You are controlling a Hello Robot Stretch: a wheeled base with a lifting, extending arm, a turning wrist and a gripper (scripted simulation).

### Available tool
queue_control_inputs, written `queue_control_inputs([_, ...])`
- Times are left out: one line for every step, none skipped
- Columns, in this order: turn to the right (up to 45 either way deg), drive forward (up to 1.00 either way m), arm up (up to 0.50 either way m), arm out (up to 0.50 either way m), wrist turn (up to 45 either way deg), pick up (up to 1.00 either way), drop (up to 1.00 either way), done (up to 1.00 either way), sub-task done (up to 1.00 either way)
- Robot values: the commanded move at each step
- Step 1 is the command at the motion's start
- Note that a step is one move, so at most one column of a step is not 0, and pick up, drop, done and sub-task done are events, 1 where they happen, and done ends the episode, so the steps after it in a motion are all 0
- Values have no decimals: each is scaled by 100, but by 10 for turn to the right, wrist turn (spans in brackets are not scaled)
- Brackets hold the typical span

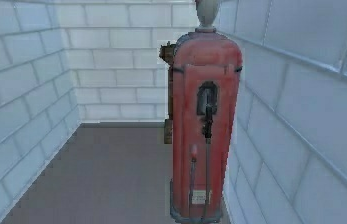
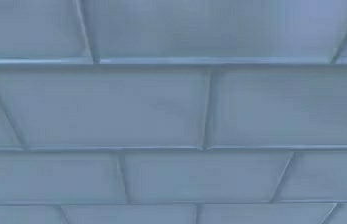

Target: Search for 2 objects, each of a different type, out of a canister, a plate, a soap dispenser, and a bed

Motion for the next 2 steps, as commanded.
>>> queue_control_inputs([0,10,0,0,0,0,0,0,0])
queue_control_inputs([0,0,0,0,0,0,0,100,0])
